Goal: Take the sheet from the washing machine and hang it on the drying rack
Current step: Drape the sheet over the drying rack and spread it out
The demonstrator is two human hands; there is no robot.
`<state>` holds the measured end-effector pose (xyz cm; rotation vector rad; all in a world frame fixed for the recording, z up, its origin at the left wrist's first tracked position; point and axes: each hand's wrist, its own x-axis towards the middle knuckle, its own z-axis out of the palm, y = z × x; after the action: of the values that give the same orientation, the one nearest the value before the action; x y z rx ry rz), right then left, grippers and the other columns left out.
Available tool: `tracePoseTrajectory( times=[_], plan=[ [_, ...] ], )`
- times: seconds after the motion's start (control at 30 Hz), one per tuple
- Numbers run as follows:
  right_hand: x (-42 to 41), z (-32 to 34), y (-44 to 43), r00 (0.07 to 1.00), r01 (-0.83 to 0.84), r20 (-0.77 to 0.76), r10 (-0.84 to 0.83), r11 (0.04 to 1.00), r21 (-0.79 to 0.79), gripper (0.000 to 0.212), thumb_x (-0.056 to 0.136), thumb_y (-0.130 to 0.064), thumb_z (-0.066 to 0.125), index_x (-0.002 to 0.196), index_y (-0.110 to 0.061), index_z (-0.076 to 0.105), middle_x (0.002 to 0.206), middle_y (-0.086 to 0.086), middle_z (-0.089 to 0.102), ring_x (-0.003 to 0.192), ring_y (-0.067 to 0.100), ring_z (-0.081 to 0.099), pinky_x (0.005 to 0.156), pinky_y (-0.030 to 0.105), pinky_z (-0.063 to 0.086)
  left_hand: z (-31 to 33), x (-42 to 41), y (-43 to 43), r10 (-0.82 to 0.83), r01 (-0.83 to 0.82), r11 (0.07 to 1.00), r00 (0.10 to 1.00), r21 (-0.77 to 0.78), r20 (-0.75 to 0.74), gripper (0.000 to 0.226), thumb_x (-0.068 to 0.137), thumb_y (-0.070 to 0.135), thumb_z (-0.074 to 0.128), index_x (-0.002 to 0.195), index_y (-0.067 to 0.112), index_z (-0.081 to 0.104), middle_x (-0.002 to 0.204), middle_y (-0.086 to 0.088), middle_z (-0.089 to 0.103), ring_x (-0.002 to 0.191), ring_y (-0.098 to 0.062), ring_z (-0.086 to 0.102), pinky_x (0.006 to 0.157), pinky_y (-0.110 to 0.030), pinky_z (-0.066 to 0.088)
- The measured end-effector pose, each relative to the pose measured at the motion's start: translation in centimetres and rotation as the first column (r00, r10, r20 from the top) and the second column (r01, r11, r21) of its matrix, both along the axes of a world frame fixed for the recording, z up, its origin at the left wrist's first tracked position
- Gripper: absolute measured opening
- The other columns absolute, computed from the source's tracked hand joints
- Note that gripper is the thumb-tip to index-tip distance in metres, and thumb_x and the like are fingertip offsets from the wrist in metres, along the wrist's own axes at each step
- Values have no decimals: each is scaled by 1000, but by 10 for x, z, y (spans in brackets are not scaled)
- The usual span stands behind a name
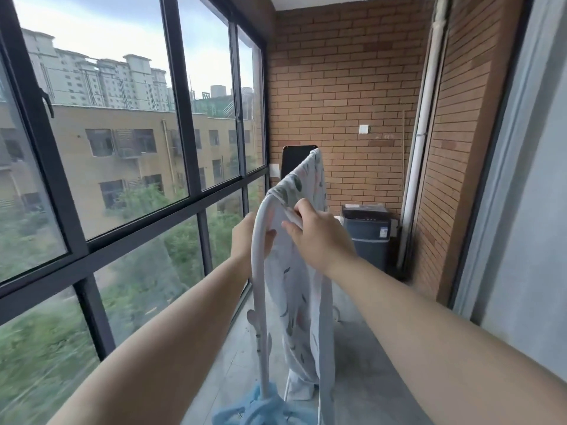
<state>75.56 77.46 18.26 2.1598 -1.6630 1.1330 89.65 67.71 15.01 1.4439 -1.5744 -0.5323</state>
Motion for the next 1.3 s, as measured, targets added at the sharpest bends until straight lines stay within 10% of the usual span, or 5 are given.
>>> tracePoseTrajectory(
  times=[0.27, 0.47, 0.67, 1.03, 1.3],
  plan=[
    [-6, 1, -7, 999, -26, 30, 28, 996, -86, 17, 107, -37, 39, 100, -22, 37, 73, 5, 61, 59, 26, 53, 48, 31, 30, -25, 35, -13, 150, -43, 956, 922, 290, -356, 22, 99, 9, 49, 81, 18, 58, 107, -15, 68, 87, -33, 70, 72, -47, 63],
    [-14, -4, -5, 986, 88, 146, -76, 993, -78, 12, 106, -32, 41, 102, -23, 36, 78, -1, 62, 58, 20, 54, 46, 30, 40, 100, 57, 33, 290, -398, 848, 901, -351, -322, 37, 92, -1, 42, 107, 20, 68, 93, 7, 66, 80, -15, 61, 63, -24, 54],
    [-2, -10, 3, 976, 116, 178, -125, 991, 62, 28, 91, -39, 55, 109, -32, 35, 86, -10, 61, 67, 15, 57, 59, 32, 47, 111, 50, 74, 227, 14, 571, 958, -821, 173, 16, 89, 5, 62, 99, 10, 74, 92, -2, 69, 77, -14, 58, 68, -5, 36],
    [19, -31, 14, 1000, -1, -27, 1, 1000, 0, 25, 102, -48, 41, 104, -23, 45, 86, -3, 63, 63, 23, 57, 46, 25, 30, 52, 66, 79, 0, 151, 773, 971, -616, 238, 32, 76, -2, 65, 97, 17, 79, 92, 11, 66, 77, -7, 64, 71, -12, 49],
    [12, -19, 23, 999, 52, 10, -51, 997, -57, 10, 102, -23, 46, 110, -17, 46, 75, -2, 55, 54, 22, 46, 44, 24, 20, -18, 62, 82, -131, 115, 991, 956, 73, 264, 23, 86, 8, 50, 80, 9, 71, 71, -4, 73, 63, -13, 69, 66, -33, 58]
  ],
)
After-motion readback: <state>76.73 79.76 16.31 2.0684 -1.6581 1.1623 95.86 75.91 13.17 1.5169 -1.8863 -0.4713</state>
